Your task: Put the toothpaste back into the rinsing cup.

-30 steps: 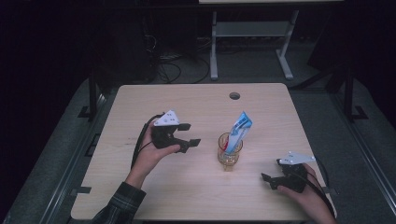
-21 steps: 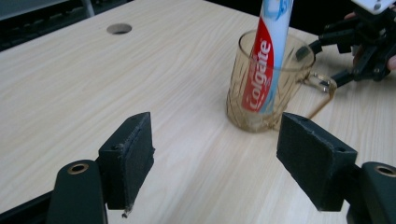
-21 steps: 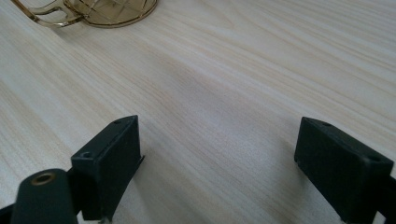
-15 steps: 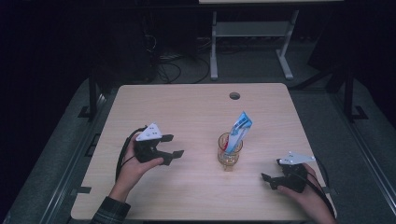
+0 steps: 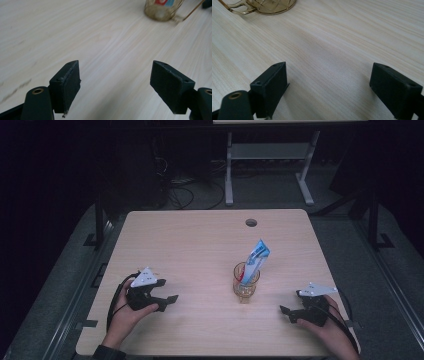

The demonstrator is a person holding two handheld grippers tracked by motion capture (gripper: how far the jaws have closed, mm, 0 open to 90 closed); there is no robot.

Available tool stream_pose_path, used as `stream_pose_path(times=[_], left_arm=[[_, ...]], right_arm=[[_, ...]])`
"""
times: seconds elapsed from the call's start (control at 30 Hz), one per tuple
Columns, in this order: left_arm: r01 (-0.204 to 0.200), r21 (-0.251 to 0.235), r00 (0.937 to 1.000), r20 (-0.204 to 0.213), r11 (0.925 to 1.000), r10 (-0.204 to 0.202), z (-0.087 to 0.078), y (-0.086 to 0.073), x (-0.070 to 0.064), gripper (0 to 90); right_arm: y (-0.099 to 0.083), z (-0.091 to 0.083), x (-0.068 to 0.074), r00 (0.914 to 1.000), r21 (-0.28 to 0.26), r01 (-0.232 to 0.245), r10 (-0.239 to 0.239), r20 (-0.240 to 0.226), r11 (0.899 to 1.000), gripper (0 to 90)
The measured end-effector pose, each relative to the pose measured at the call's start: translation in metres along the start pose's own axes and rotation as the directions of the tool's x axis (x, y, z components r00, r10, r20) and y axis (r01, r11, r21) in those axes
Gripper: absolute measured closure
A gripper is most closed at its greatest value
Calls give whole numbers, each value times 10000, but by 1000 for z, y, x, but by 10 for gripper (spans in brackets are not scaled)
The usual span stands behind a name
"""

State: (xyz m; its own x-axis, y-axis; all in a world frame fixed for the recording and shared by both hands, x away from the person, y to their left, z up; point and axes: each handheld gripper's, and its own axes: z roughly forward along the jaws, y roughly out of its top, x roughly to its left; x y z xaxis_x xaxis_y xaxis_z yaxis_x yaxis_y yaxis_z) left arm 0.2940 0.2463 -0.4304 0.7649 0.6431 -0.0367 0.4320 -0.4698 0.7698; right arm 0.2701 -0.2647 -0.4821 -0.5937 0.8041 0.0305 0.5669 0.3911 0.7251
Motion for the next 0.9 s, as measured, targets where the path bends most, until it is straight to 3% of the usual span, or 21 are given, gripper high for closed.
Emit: stream_pose_path(times=[0.17, 0.57, 0.77, 0.9], left_arm=[[-19, 545, 9988, -485, 9985, 45, -6, -19, 0, 225], [310, 1378, 9962, -848, 9900, -194, -10, -55, 3, 203], [142, 668, 9968, -797, 9977, -89, -10, -66, 3, 146], [184, 673, 9965, -831, 9976, -127, -11, -67, 3, 144]], right_arm=[[0, 0, 0, 10000, 1, -8, 8, 5, 10000, 136], [0, 0, 0, 10000, -2, -26, 26, 40, 10000, 136], [0, 0, 0, 10000, -12, -10, 10, 51, 10000, 136], [0, 0, 0, 10000, 9, -37, 37, 53, 10000, 136]])
